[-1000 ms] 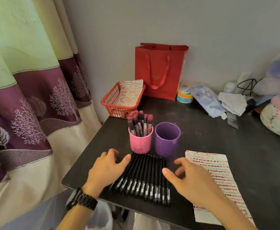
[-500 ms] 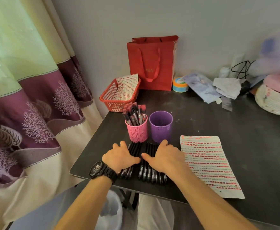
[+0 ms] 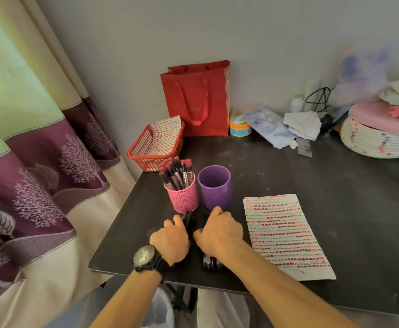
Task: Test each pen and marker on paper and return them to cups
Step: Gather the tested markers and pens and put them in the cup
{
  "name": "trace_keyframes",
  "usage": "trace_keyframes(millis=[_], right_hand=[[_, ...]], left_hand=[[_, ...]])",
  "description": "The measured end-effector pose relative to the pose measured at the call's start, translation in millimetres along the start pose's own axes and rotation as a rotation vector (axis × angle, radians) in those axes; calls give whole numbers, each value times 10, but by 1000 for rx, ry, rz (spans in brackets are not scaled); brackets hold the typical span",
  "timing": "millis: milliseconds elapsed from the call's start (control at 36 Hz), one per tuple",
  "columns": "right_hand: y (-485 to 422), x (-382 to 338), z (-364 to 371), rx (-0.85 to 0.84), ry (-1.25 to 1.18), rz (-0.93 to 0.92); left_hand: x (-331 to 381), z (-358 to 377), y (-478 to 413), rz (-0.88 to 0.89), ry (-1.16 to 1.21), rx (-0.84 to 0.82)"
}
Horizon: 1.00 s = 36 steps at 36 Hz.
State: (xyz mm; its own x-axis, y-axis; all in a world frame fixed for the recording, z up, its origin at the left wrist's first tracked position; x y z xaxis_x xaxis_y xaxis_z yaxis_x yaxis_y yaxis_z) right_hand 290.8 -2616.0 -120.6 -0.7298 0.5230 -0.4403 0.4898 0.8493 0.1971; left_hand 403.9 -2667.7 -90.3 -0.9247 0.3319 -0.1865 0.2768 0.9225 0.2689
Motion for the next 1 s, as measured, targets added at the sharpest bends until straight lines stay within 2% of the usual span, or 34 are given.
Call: trace_keyframes(millis=[139,333,528,639,750,806,917,1000], right_hand=[[50,-18,16,-28,43,-28],[62,-21,-41,-92,103,-36],[106,53,-78,-46,88,-135],[106,205,-126,-55,-91,-188],[123,295,-206,-41,-691,-129],[124,294,-299,62,-902,-159],[124,295,-510,383,-1104,-183],[182,251,-559,580,-1052,-205]], left_hand=[[44,-2,-13,73,-16,-2],[-107,36,-116,100,181,-102],[-268,125,-273,147,513,-225],[-267,144,-201,200,894,-307],[-175,134,-121,254,1160,-159],[-96,74,-69,268,1312,-49],[7,-65,63,257,1554,213],[45,-55,139,179,1678,337]])
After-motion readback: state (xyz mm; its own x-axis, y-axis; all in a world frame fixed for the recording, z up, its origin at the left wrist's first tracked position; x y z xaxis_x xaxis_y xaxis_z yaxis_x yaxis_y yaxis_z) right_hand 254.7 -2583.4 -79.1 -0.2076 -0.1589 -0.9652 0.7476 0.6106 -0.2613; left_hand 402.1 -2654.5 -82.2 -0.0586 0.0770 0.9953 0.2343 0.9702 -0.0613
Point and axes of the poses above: each hand's wrist, its own y-axis away from the middle knuckle, its own z-axis out of the palm, x = y × z, the point moved 5 cm from there along -y, towards the middle knuckle, and after that the axes turned 11 degrees about -z, right-handed, at the moved point
